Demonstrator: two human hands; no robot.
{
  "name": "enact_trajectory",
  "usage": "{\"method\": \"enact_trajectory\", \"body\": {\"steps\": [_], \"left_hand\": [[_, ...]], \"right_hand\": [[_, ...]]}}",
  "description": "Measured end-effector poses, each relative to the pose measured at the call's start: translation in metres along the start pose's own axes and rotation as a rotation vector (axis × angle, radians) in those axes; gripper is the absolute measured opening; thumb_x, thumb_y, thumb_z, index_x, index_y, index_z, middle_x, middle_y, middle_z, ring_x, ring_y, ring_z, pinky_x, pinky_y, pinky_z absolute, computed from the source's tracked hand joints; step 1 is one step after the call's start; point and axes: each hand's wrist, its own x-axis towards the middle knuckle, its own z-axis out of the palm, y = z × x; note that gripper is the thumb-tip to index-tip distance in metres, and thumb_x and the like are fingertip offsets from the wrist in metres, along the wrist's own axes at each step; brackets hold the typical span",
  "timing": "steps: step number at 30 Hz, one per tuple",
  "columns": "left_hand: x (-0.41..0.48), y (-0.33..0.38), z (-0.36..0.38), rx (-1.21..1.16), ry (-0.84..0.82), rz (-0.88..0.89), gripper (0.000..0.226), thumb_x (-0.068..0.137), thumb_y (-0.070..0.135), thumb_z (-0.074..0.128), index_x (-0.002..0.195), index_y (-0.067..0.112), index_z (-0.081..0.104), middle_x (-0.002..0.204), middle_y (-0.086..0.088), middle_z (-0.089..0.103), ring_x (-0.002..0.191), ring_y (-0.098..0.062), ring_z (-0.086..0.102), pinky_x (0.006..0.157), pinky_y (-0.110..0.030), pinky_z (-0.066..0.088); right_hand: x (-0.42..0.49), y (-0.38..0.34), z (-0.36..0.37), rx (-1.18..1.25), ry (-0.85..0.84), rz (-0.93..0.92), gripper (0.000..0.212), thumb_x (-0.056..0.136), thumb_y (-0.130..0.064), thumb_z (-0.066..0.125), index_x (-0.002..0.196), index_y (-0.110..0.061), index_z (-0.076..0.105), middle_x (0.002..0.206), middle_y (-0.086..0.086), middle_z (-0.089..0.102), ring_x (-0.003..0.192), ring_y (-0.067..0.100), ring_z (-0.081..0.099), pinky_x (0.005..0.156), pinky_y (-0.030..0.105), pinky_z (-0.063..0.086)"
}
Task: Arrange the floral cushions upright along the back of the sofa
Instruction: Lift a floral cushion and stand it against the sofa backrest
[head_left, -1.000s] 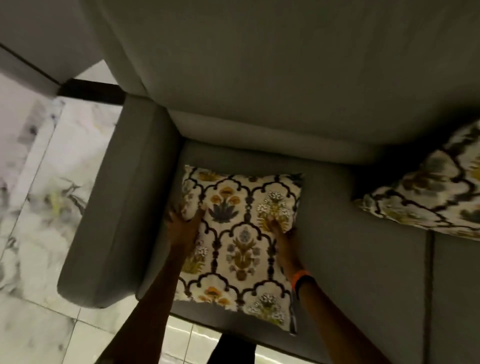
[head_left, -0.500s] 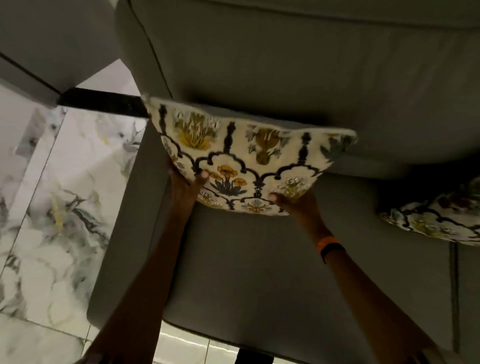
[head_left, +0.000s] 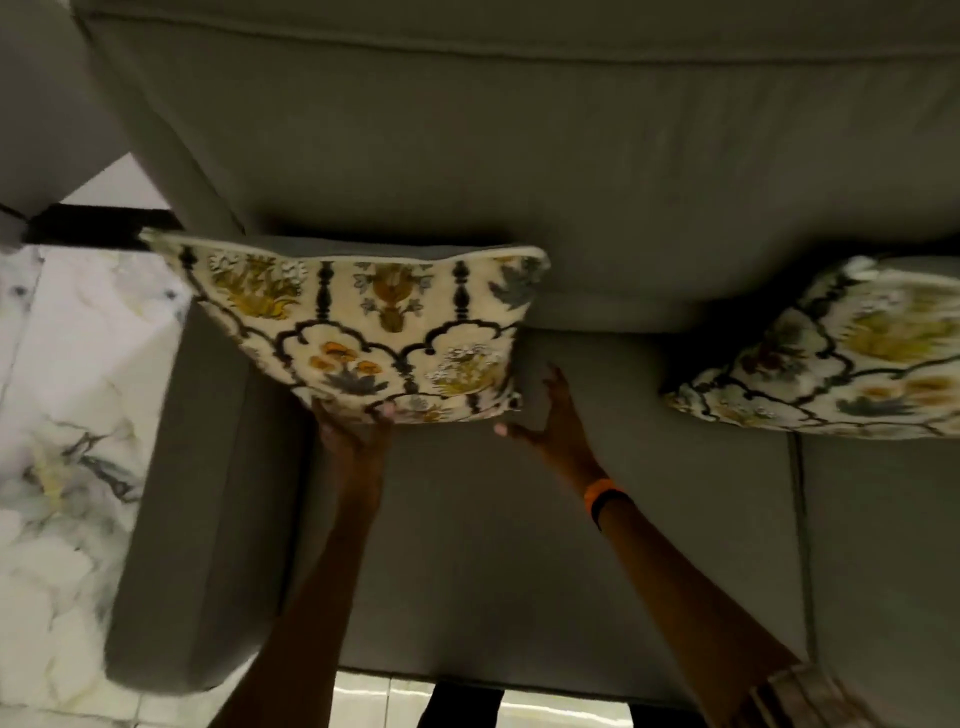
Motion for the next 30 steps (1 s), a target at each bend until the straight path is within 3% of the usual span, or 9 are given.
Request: {"method": "enact_trajectory", "body": {"steps": [4, 8, 13, 16, 19, 21, 23, 26, 30], "left_hand": [[-0.088, -0.022, 0.091, 0.193, -0.209, -0.148, 0.109, 0.081, 0.024, 0.085, 0.161, 0.015, 0.011, 0.169, -0.011, 0.020, 0.152, -0.021, 0.027, 0.115, -0.027, 0.030], [-0.150, -0.007, 0.191, 0.319, -0.515, -0.024, 0.110, 0.077, 0.033, 0.088, 0.161, 0.019, 0.017, 0.167, -0.008, 0.026, 0.151, -0.020, 0.031, 0.113, -0.026, 0.029], [-0.169, 0.057, 0.311, 0.225, -0.570, 0.097, 0.121, 0.070, 0.025, 0.094, 0.162, 0.021, 0.015, 0.165, 0.008, 0.022, 0.146, -0.001, 0.028, 0.111, -0.013, 0.033], [-0.165, 0.083, 0.362, 0.151, -0.652, 0.166, 0.106, 0.065, -0.001, 0.093, 0.150, 0.013, 0.031, 0.143, 0.020, 0.039, 0.116, 0.028, 0.046, 0.096, 0.002, 0.042], [-0.174, 0.100, 0.390, 0.127, -0.674, 0.166, 0.105, 0.061, 0.021, 0.093, 0.149, 0.006, 0.039, 0.151, -0.005, 0.053, 0.133, -0.003, 0.056, 0.111, -0.030, 0.051], [-0.189, 0.110, 0.395, 0.101, -0.635, 0.119, 0.101, 0.063, 0.027, 0.092, 0.148, 0.005, 0.042, 0.148, -0.011, 0.056, 0.136, -0.020, 0.056, 0.106, -0.029, 0.054], [-0.201, 0.108, 0.396, 0.144, -0.586, 0.047, 0.083, 0.073, 0.026, 0.091, 0.141, 0.003, 0.049, 0.128, -0.006, 0.063, 0.118, -0.017, 0.065, 0.087, -0.017, 0.057], [-0.202, 0.091, 0.403, 0.147, -0.543, 0.099, 0.078, 0.076, 0.003, 0.086, 0.142, 0.008, 0.045, 0.133, -0.005, 0.060, 0.111, 0.007, 0.062, 0.090, -0.008, 0.053], [-0.195, 0.081, 0.418, 0.081, -0.546, 0.196, 0.082, 0.076, -0.015, 0.080, 0.140, 0.020, 0.042, 0.139, 0.001, 0.057, 0.117, 0.014, 0.060, 0.101, -0.014, 0.051]], "right_hand": [[-0.058, 0.072, -0.081, -0.088, 0.130, 0.137, 0.113, 0.083, -0.021, 0.094, 0.171, -0.019, 0.023, 0.172, 0.012, 0.038, 0.159, 0.029, 0.040, 0.127, 0.043, 0.039], [-0.100, 0.122, -0.196, -0.087, 0.318, 0.258, 0.108, 0.083, -0.019, 0.094, 0.169, -0.014, 0.030, 0.169, 0.015, 0.042, 0.154, 0.034, 0.046, 0.119, 0.047, 0.046], [-0.106, 0.137, -0.353, 0.095, 0.750, 0.133, 0.117, 0.078, -0.001, 0.095, 0.169, -0.006, 0.021, 0.164, 0.024, 0.039, 0.145, 0.038, 0.048, 0.112, 0.051, 0.051], [-0.086, 0.129, -0.441, 0.092, 0.663, -0.037, 0.130, 0.073, -0.019, 0.099, 0.171, -0.010, 0.015, 0.175, 0.011, 0.026, 0.161, 0.025, 0.030, 0.130, 0.047, 0.035], [-0.069, 0.109, -0.487, -0.014, 0.361, -0.154, 0.108, 0.061, -0.032, 0.105, 0.153, -0.010, 0.052, 0.151, 0.009, 0.062, 0.140, 0.013, 0.062, 0.123, 0.045, 0.049], [-0.066, 0.100, -0.496, 0.015, 0.326, -0.172, 0.090, 0.059, -0.035, 0.105, 0.139, -0.021, 0.066, 0.137, 0.001, 0.075, 0.131, 0.013, 0.071, 0.115, 0.039, 0.058], [-0.068, 0.101, -0.501, 0.069, 0.374, -0.192, 0.093, 0.058, -0.045, 0.104, 0.141, -0.026, 0.066, 0.137, -0.005, 0.076, 0.131, 0.010, 0.072, 0.110, 0.030, 0.059], [-0.066, 0.119, -0.505, 0.083, 0.415, -0.254, 0.100, 0.065, -0.033, 0.104, 0.151, -0.011, 0.058, 0.147, 0.006, 0.072, 0.137, 0.021, 0.070, 0.113, 0.045, 0.058], [-0.058, 0.133, -0.500, 0.061, 0.443, -0.232, 0.089, 0.072, -0.014, 0.101, 0.150, -0.005, 0.060, 0.143, 0.009, 0.073, 0.136, 0.025, 0.070, 0.114, 0.050, 0.057]]}}
